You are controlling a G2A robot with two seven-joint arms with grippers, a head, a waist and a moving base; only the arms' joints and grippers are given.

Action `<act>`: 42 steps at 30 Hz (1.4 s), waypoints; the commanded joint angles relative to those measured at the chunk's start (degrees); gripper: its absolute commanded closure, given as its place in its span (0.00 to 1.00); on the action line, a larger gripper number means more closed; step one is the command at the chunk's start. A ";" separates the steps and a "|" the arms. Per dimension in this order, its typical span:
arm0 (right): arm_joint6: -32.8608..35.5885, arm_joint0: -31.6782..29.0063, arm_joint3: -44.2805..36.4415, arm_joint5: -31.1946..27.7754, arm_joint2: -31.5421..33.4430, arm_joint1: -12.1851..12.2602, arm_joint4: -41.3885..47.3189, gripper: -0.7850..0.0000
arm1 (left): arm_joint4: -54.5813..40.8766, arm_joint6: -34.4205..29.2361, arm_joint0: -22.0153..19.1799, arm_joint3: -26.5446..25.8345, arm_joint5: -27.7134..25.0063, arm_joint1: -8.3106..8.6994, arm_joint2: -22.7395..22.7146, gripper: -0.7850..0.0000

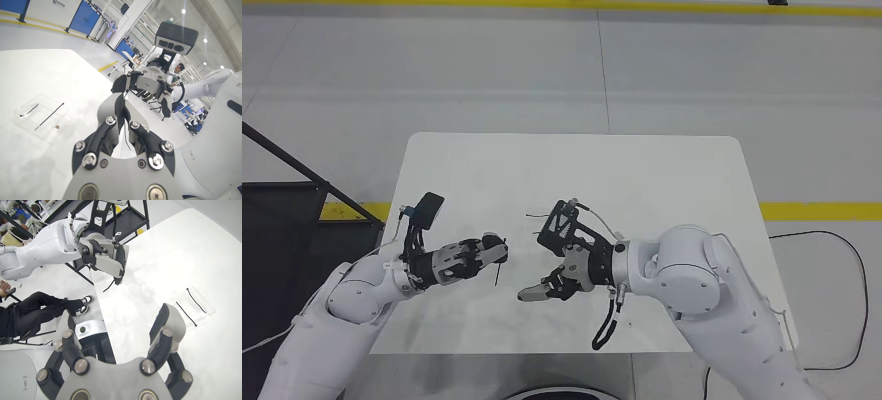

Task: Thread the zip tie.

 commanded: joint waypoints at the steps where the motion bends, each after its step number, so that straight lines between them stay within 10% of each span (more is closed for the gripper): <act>1: -0.01 0.00 0.00 0.00 0.00 0.00 0.00 0.00 | 0.00 0.00 0.00 0.00 0.00 0.00 0.00 1.00; 8: -4.97 -1.14 2.00 -0.38 -0.65 -0.16 1.23 0.00 | 1.78 1.11 -0.01 -0.42 2.26 -0.14 0.29 1.00; 21: -11.87 0.34 10.49 -1.69 -3.50 -1.26 8.65 0.00 | 11.90 23.34 0.24 0.57 -0.58 -3.08 4.01 1.00; 29: -14.72 2.35 14.22 -2.17 -5.33 -2.10 10.28 0.32 | 15.10 28.69 -0.30 1.65 -1.64 -4.23 5.40 1.00; 42: -15.46 3.57 16.65 -2.48 -6.00 -2.67 13.42 0.57 | 18.11 32.61 -0.37 2.72 -2.84 -5.29 5.31 1.00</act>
